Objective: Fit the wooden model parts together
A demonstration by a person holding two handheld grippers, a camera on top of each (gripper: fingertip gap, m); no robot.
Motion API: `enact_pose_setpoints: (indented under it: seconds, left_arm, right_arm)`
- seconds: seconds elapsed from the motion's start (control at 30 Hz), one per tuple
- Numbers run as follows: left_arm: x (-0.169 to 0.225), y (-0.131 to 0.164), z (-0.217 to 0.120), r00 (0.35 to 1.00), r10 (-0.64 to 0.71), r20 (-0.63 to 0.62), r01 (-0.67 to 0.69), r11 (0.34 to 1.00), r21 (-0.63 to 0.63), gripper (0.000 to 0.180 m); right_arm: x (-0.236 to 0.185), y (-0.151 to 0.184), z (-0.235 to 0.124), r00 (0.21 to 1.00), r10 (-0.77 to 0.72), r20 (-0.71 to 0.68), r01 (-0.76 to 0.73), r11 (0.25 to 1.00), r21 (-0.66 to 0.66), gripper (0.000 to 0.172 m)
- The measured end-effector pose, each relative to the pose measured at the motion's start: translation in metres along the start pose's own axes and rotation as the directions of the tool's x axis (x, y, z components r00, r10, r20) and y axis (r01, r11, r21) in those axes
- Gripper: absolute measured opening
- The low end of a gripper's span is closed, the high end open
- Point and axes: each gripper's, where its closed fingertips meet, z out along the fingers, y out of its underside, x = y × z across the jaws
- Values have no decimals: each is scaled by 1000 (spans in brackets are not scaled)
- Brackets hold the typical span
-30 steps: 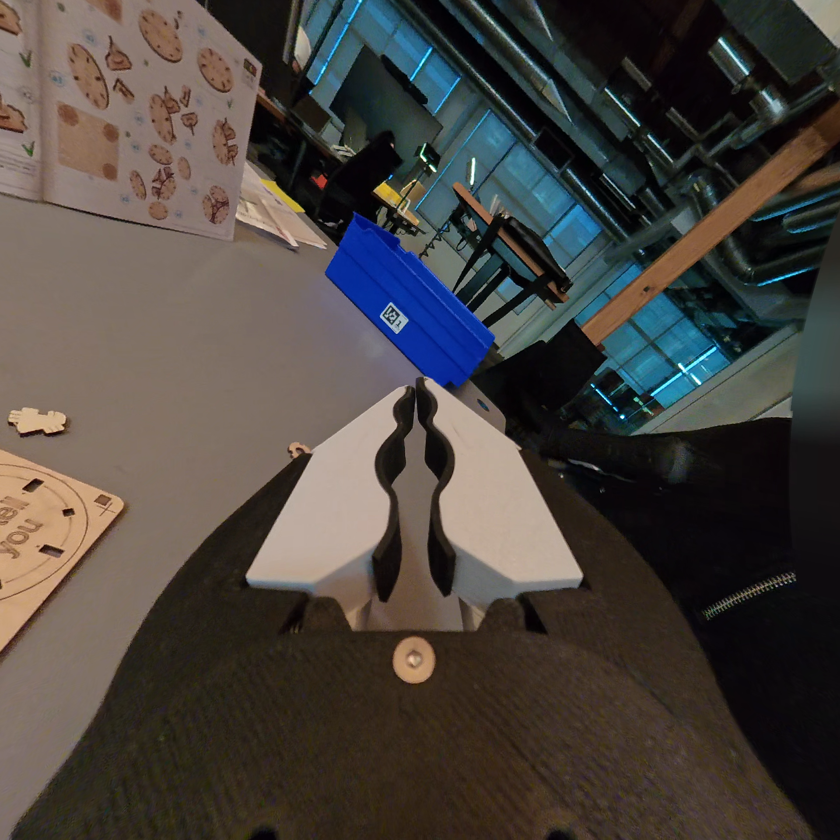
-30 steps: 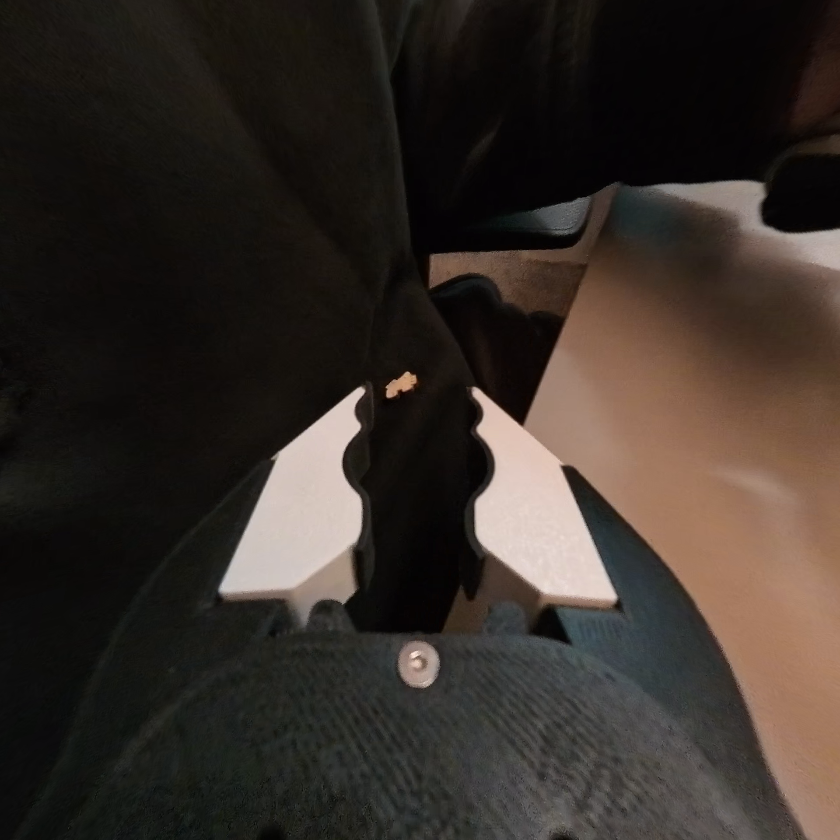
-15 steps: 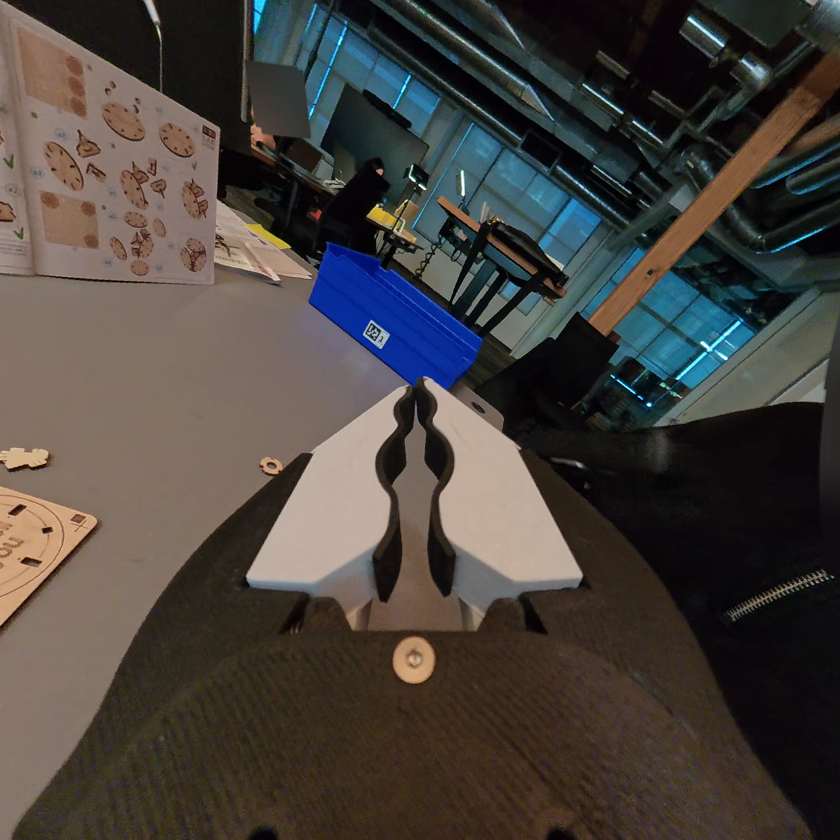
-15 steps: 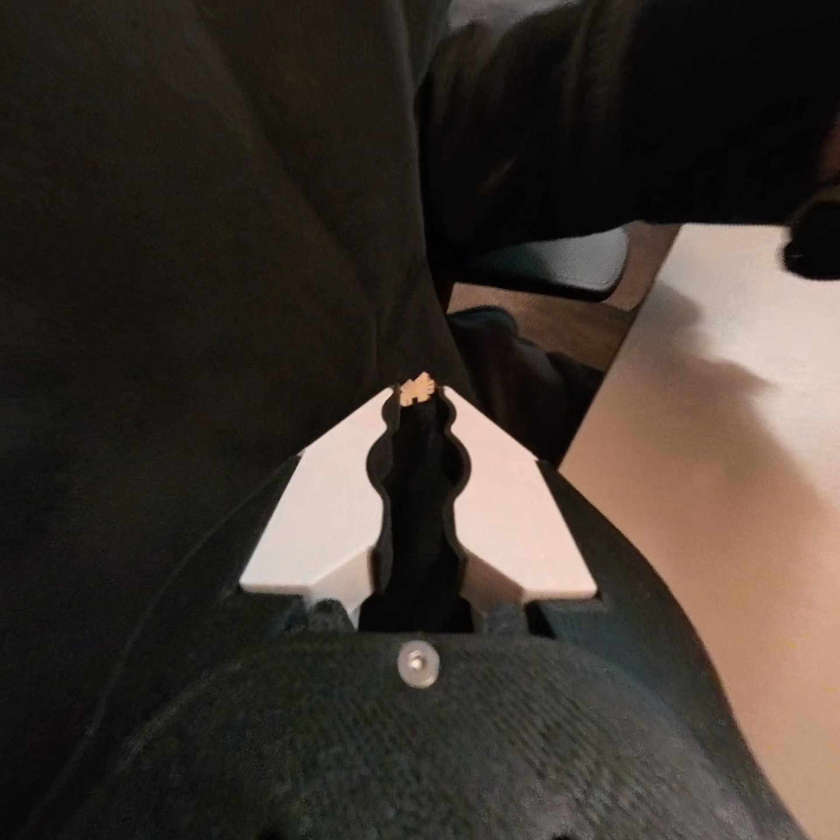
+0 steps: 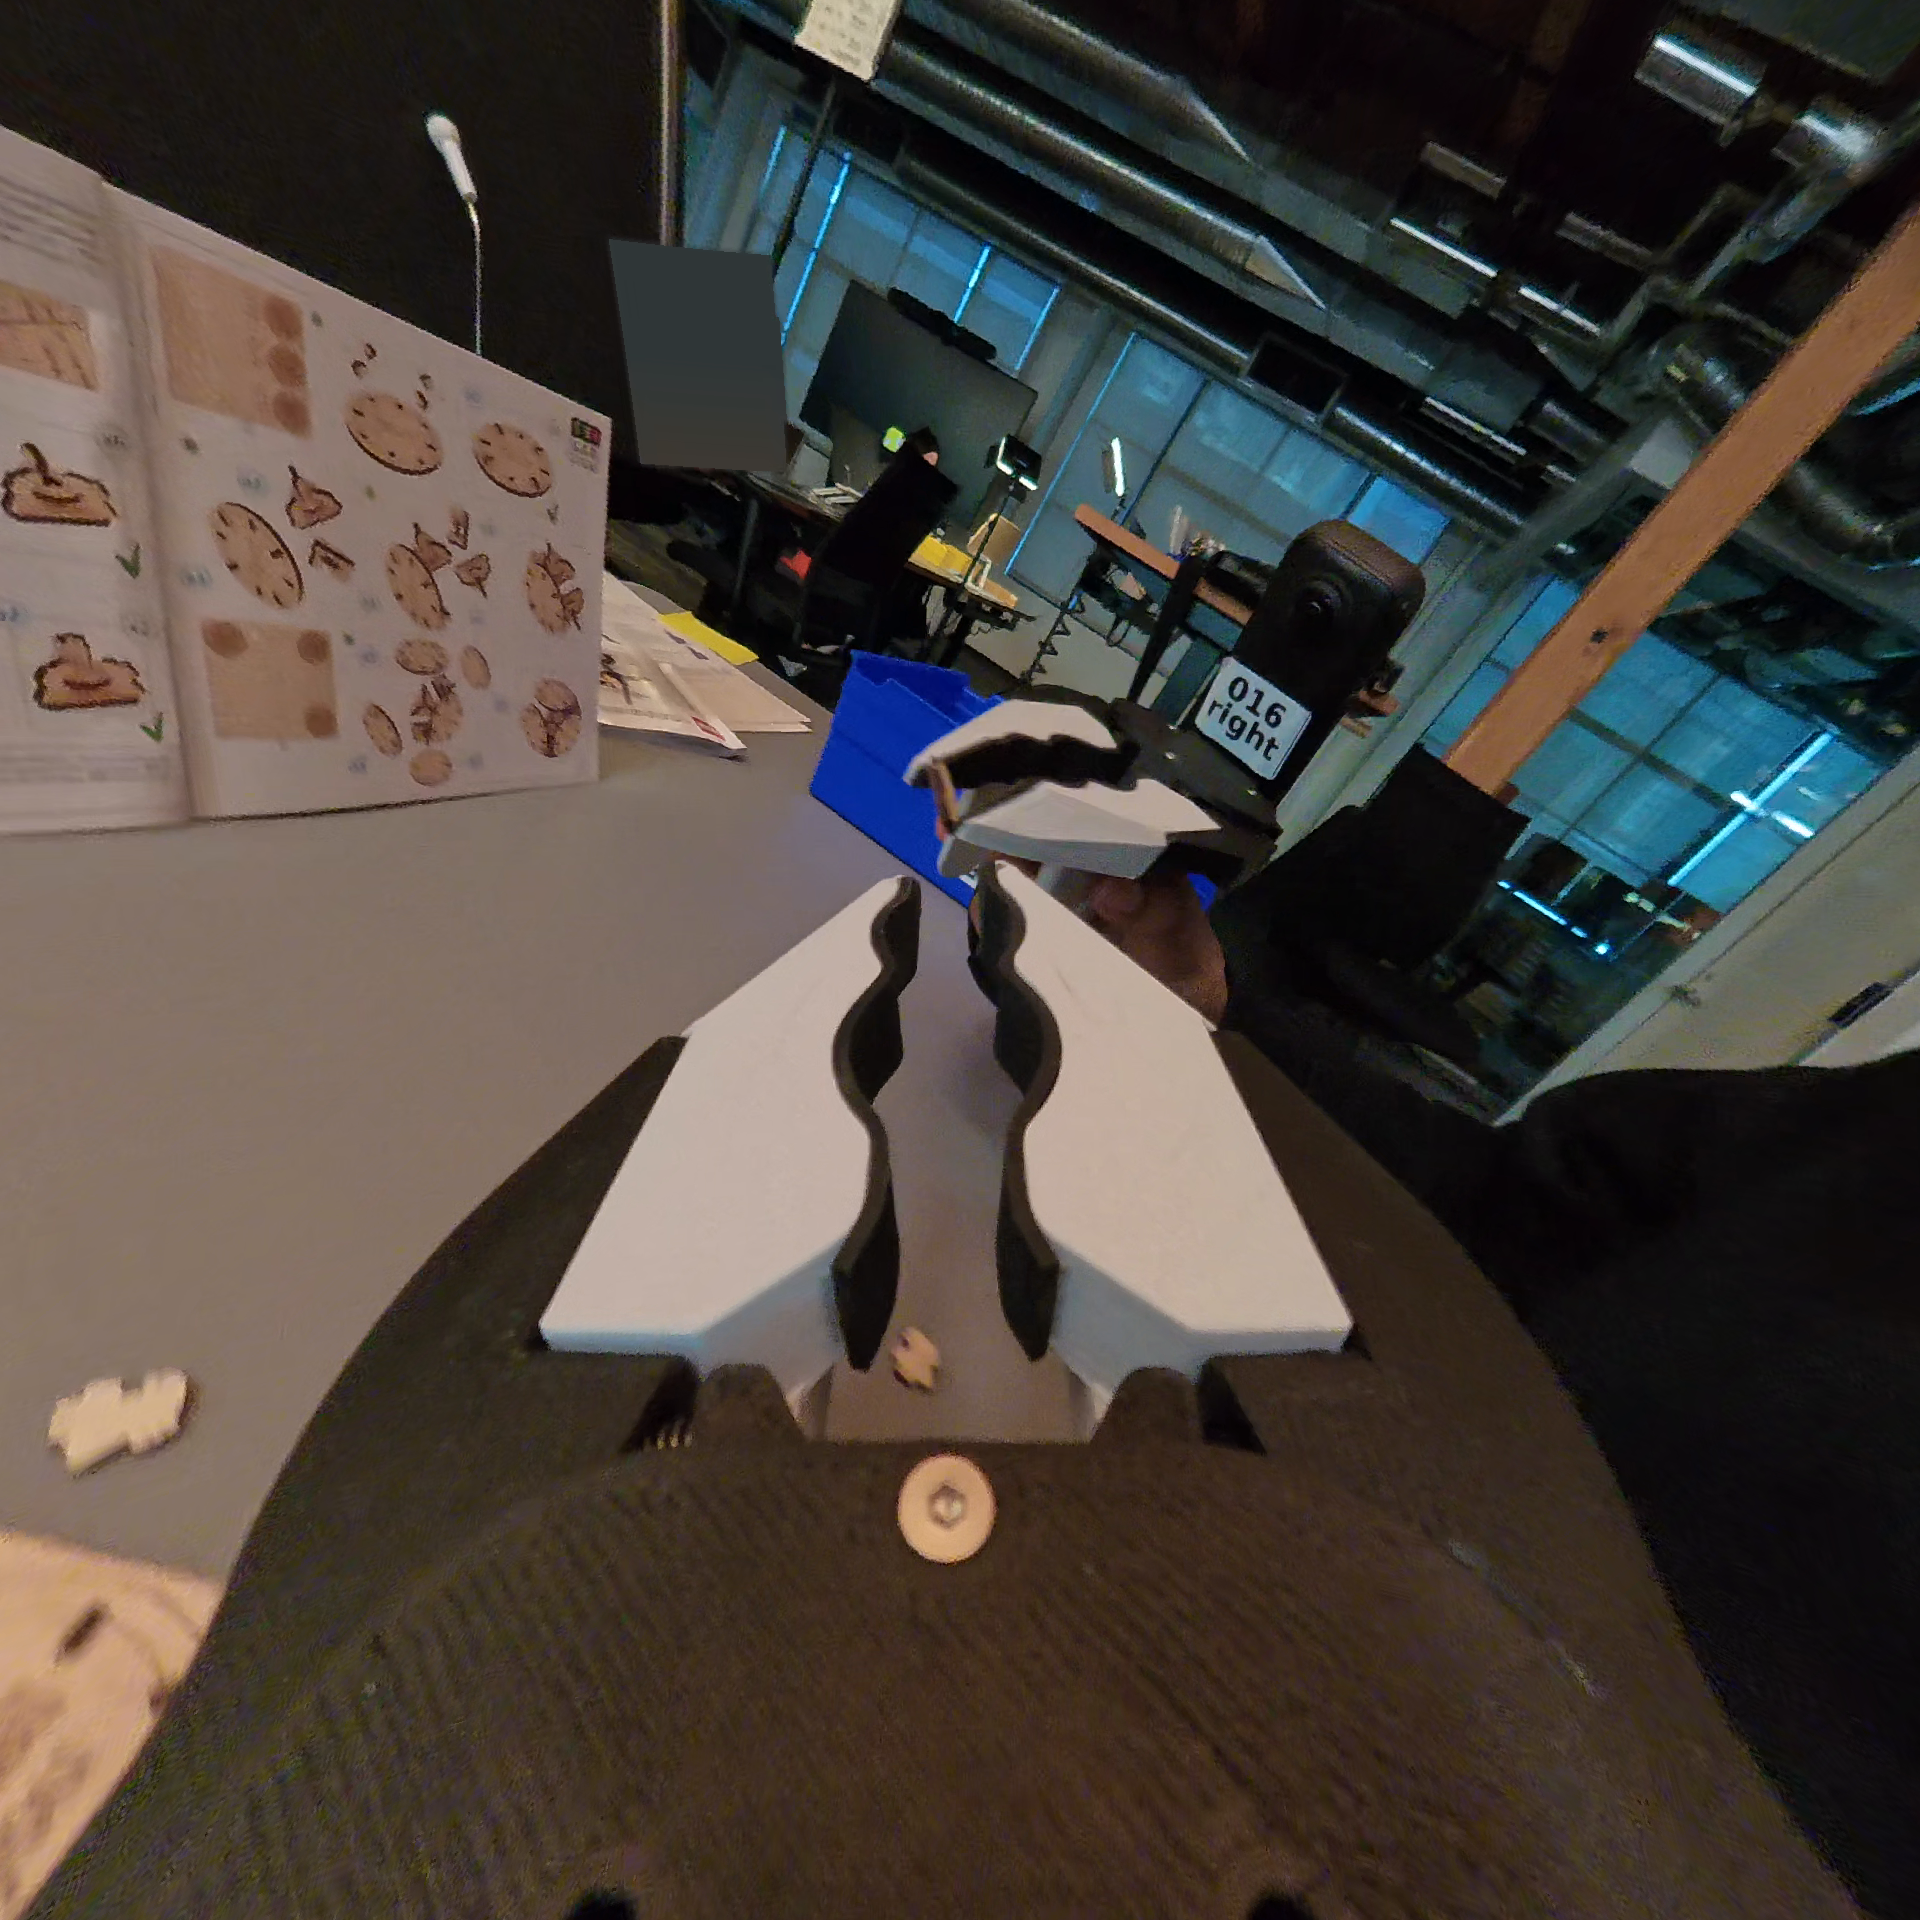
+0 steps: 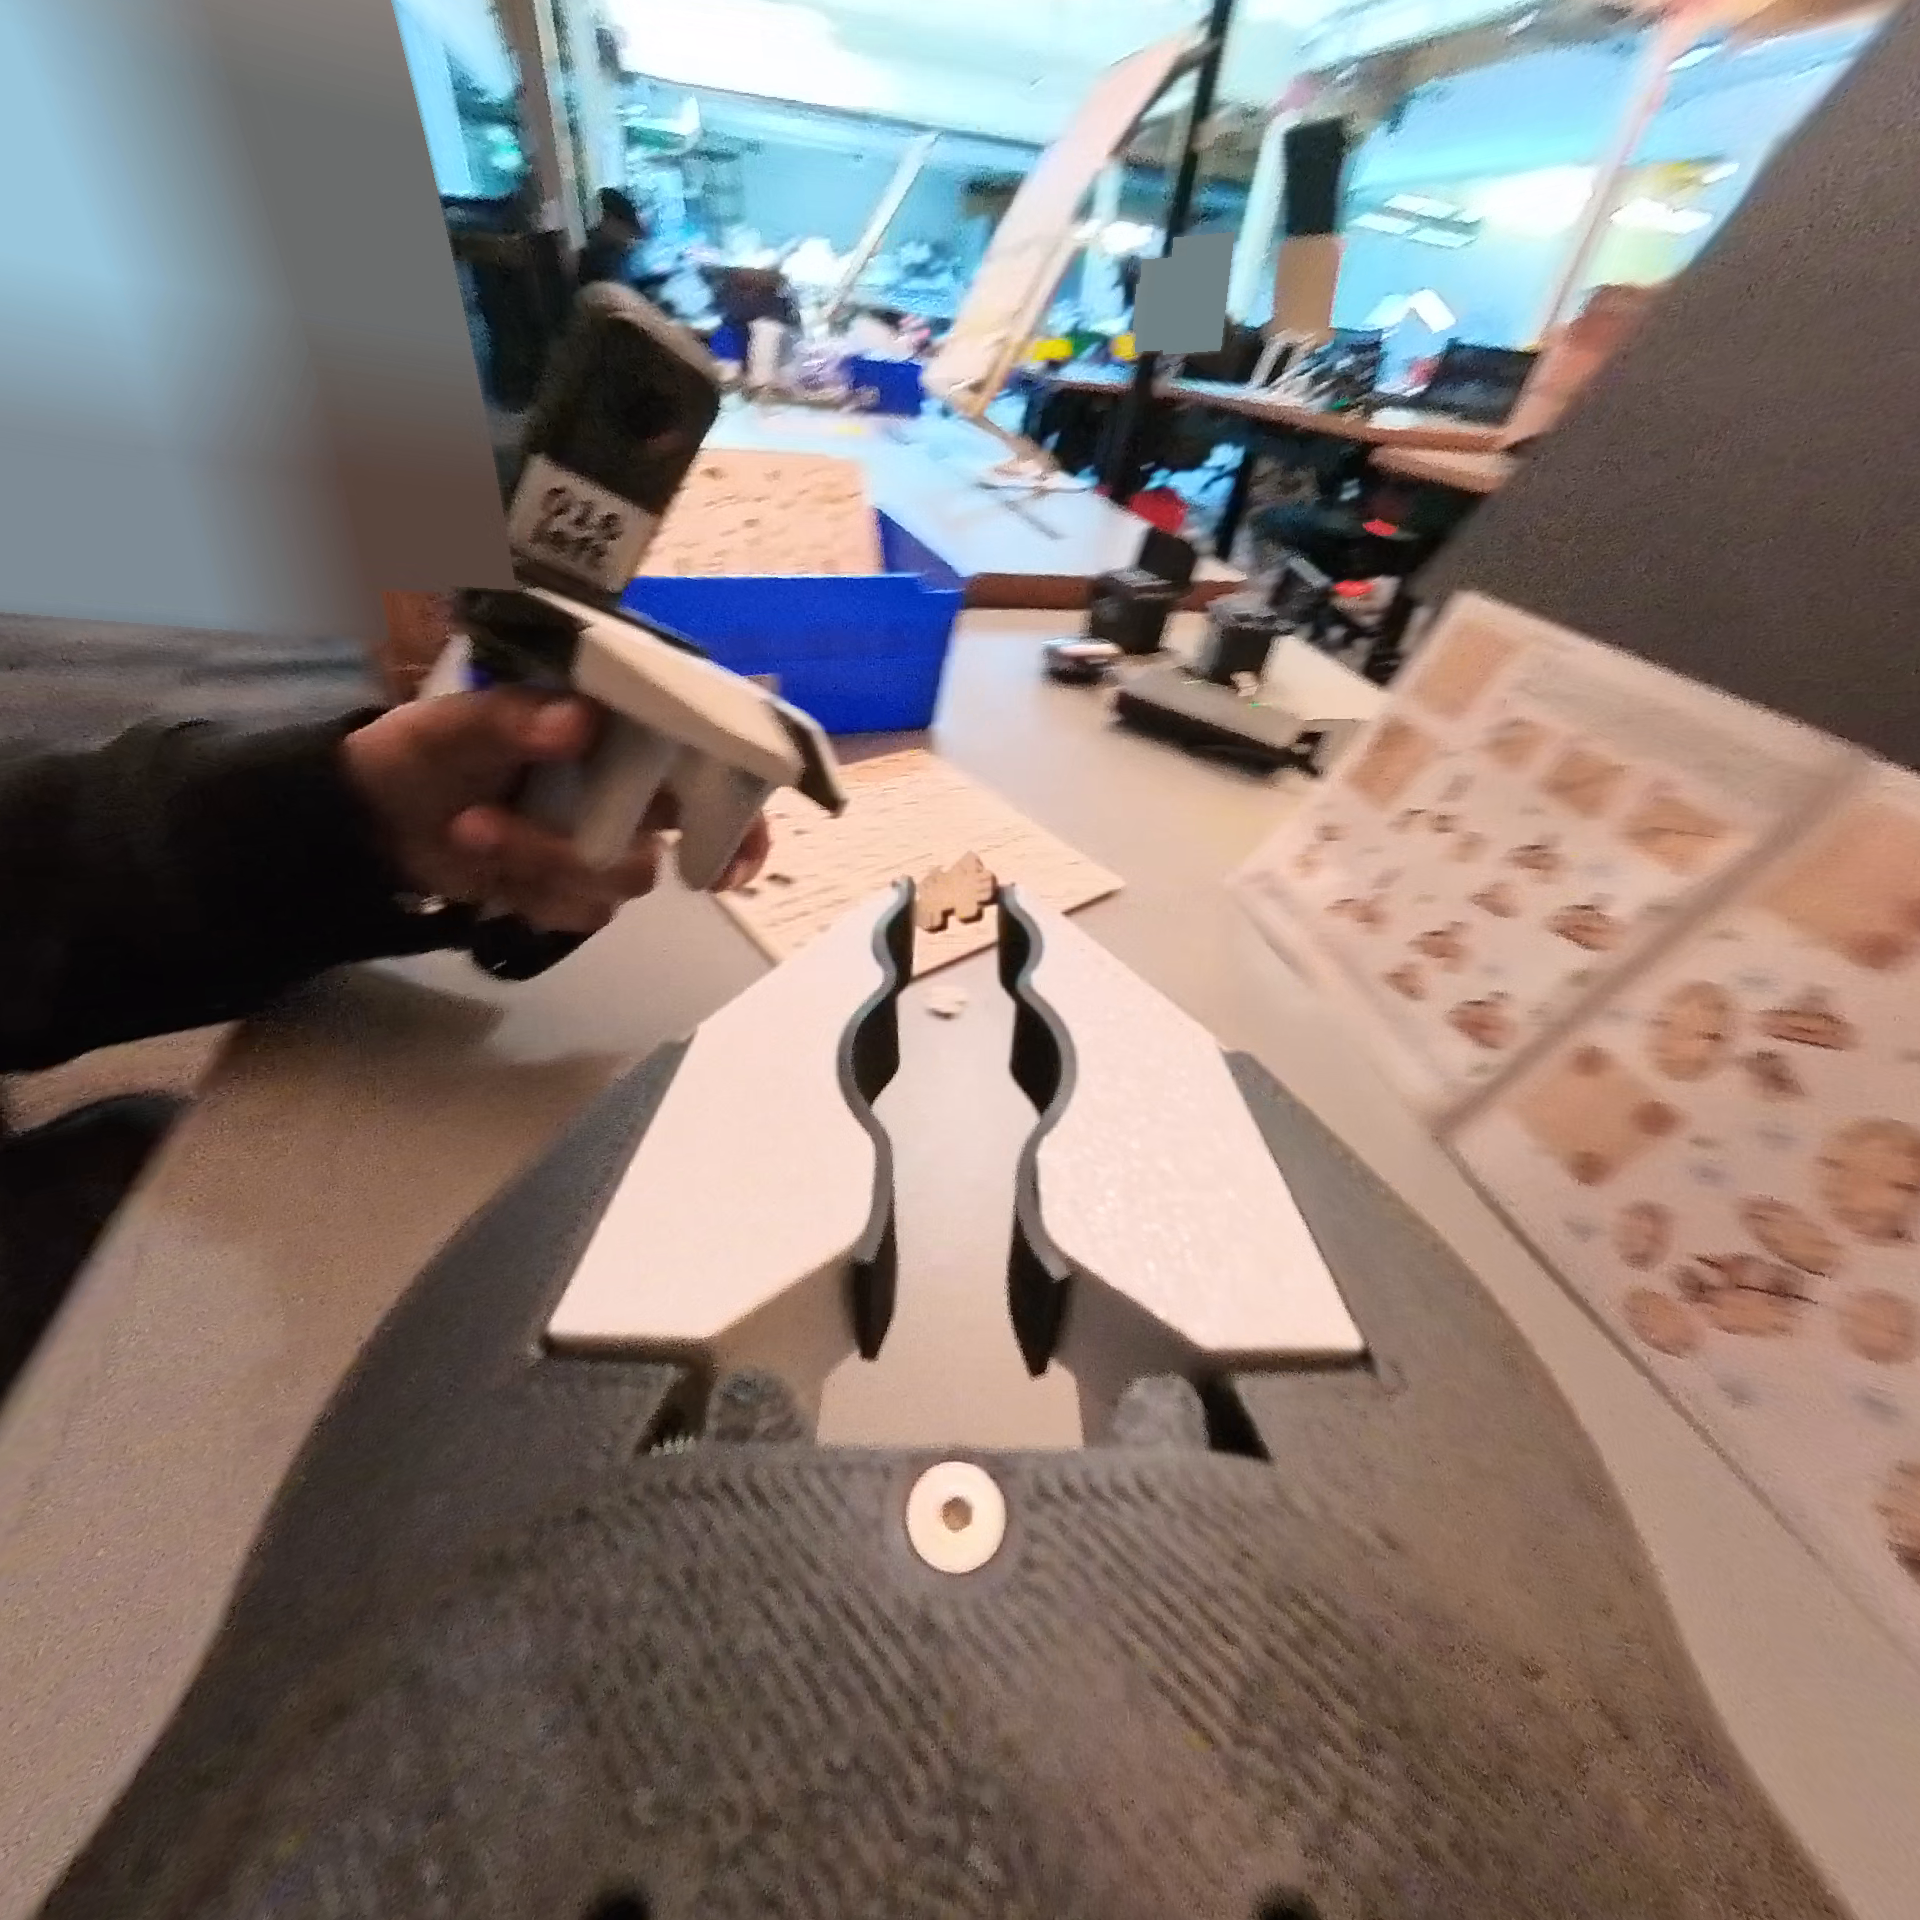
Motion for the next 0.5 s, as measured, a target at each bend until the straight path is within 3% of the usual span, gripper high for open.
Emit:
enact_pose_setpoints:
  seconds: [0.13, 0.27, 0.4, 0.5]
  left_arm:
    - [-20, 14, 37, 998, -48, -46, 46, 998, -33, 19]
    - [-16, 24, 44, 959, -236, -157, 234, 972, -31, 18]
    - [-27, 26, 34, 972, -217, -87, 216, 976, -24, 16]
    - [-29, 40, 34, 960, -268, -82, 260, 961, -97, 17]
  right_arm:
    - [22, 26, -3, 993, 114, -23, -114, 993, 33, 13]
    - [17, 47, -6, 995, 99, -31, -100, 995, -10, 13]
    - [7, 46, 0, 999, 32, -9, -33, 999, -26, 13]
    - [1, 43, 2, 1000, 8, -2, -8, 1000, -11, 13]
